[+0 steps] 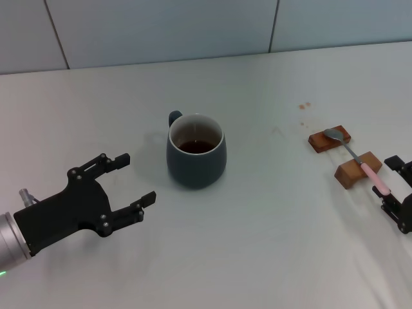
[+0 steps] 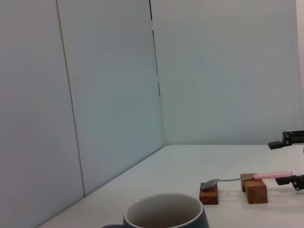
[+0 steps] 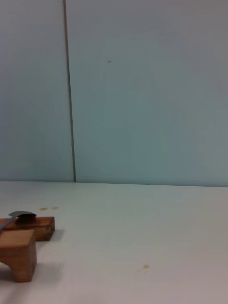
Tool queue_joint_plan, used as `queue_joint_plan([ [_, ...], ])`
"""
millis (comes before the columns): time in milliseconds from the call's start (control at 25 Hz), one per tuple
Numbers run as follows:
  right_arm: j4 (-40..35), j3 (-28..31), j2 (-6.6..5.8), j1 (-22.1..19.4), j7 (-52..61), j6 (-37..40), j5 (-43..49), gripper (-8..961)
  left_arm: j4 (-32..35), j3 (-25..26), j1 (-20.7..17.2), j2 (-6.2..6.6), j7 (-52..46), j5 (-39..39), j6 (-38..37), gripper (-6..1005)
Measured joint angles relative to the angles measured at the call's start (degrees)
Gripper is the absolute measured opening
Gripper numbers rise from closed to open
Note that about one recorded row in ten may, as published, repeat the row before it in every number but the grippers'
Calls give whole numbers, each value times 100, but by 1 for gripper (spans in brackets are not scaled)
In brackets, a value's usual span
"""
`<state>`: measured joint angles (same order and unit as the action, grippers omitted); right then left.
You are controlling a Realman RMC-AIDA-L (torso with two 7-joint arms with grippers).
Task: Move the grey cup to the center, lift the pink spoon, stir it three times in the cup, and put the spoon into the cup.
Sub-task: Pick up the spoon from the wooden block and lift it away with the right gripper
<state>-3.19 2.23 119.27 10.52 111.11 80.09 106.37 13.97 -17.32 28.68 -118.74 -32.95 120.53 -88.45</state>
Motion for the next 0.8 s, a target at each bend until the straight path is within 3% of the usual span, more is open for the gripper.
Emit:
queue_joint_plan([
  [280,47,-70,-7,40,19,-127,0,616,0,0,6,0,47,21,-6,810],
  [480,89,-135,-2,73,39,-253,0,441,0,-3,6,0,51,23,-9,810],
  [800,126,-91,10,6,-96,-224,-58,282,21,-9,-48,14,97,23,-88,810],
])
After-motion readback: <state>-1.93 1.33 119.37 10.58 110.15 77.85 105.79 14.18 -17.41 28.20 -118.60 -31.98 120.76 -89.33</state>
